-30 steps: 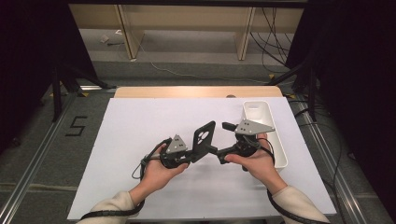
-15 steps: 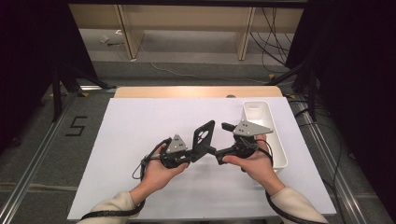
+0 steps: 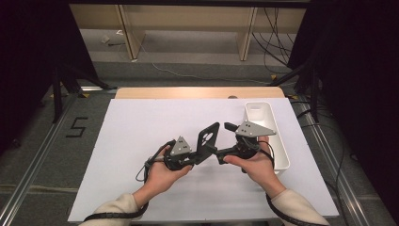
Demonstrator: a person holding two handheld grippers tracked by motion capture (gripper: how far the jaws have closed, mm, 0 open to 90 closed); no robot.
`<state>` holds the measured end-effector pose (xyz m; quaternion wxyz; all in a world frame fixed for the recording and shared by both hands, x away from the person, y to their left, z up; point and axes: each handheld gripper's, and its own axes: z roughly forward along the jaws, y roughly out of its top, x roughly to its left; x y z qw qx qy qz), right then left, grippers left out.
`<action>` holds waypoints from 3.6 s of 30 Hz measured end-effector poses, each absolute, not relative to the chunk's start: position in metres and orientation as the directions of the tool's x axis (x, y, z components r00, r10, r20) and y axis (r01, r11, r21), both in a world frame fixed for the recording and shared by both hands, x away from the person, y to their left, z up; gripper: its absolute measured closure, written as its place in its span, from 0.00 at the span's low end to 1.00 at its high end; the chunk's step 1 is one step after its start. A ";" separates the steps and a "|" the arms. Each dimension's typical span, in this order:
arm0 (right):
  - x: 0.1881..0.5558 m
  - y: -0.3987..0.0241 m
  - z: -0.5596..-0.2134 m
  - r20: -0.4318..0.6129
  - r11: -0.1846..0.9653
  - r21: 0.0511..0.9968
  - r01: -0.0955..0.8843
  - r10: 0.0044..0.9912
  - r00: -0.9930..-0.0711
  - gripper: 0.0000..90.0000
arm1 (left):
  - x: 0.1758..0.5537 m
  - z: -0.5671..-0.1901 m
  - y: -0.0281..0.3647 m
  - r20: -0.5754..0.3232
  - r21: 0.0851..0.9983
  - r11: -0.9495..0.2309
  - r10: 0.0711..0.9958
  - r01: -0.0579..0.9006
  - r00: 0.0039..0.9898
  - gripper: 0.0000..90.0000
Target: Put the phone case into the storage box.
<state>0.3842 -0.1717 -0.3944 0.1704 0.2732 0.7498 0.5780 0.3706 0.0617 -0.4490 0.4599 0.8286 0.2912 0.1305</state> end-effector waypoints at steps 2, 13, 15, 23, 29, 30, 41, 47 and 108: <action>0.384 -0.171 -0.394 0.060 0.179 0.961 0.211 0.610 -0.790 0.00 | 0.370 -0.450 0.061 -0.052 0.841 -0.404 0.603 0.361 0.796 0.89; 0.386 -0.164 -0.394 0.070 0.155 0.965 0.213 0.629 -0.774 0.00 | 0.369 -0.450 0.055 -0.055 0.842 -0.403 0.597 0.358 0.801 0.89; 0.386 -0.164 -0.394 0.071 0.153 0.965 0.213 0.630 -0.773 0.00 | 0.368 -0.450 0.055 -0.056 0.842 -0.402 0.596 0.358 0.801 0.89; 0.386 -0.160 -0.398 0.078 0.147 0.964 0.221 0.639 -0.765 0.00 | 0.368 -0.450 0.053 -0.053 0.843 -0.402 0.596 0.356 0.801 0.89; 0.386 -0.158 -0.399 0.077 0.145 0.964 0.221 0.644 -0.761 0.00 | 0.368 -0.449 0.053 -0.053 0.843 -0.403 0.596 0.356 0.801 0.89; 0.386 -0.158 -0.400 0.084 0.144 0.963 0.228 0.644 -0.761 0.00 | 0.368 -0.449 0.053 -0.053 0.843 -0.403 0.595 0.356 0.802 0.89; 0.387 -0.158 -0.401 0.099 0.126 0.964 0.235 0.649 -0.755 0.02 | 0.368 -0.450 0.053 -0.052 0.846 -0.400 0.595 0.353 0.802 0.89; 0.386 -0.157 -0.402 0.101 0.119 0.965 0.233 0.652 -0.752 0.05 | 0.368 -0.449 0.053 -0.051 0.844 -0.404 0.595 0.353 0.802 0.89; 0.386 -0.158 -0.400 0.125 0.076 0.968 0.239 0.681 -0.721 0.17 | 0.367 -0.448 0.053 -0.024 0.865 -0.398 0.575 0.305 0.818 0.82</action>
